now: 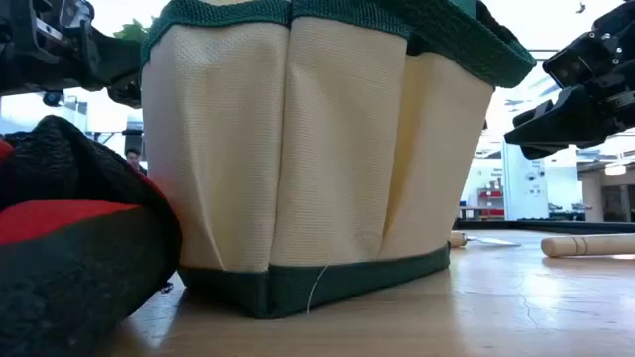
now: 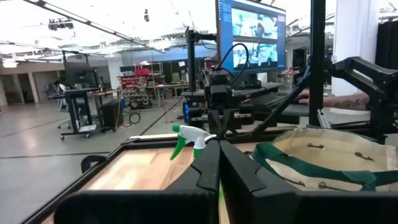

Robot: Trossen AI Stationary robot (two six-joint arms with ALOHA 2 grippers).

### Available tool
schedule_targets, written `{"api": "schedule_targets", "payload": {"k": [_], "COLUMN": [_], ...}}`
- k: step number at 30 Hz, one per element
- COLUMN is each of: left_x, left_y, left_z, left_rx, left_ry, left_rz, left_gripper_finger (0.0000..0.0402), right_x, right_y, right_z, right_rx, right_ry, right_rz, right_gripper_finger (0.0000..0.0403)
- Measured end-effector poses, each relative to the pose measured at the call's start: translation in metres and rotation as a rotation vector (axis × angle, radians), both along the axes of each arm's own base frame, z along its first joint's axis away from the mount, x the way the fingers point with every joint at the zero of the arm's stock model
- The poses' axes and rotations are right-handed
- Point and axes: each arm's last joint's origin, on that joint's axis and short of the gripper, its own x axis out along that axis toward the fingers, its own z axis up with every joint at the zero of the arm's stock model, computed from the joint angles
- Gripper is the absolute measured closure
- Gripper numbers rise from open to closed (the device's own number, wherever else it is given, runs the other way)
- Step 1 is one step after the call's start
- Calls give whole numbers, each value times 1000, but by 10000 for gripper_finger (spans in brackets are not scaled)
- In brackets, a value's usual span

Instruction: Pick & Place Garden tools in Gardening bag

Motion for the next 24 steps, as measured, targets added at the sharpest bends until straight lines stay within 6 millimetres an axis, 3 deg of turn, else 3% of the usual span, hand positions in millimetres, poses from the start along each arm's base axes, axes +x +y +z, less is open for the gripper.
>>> {"api": "schedule_targets", "payload": {"k": [24], "left_x": [0], "left_y": [0], "left_z": [0], "left_rx": [0], "left_ry": [0], "left_rz": [0], "left_gripper_finger": [388], "right_x": [0], "right_y": [0], "right_z": [0], "right_rx": [-18], "right_ry": [-2], "right_rz": [0], "right_gripper_finger": [394]}}
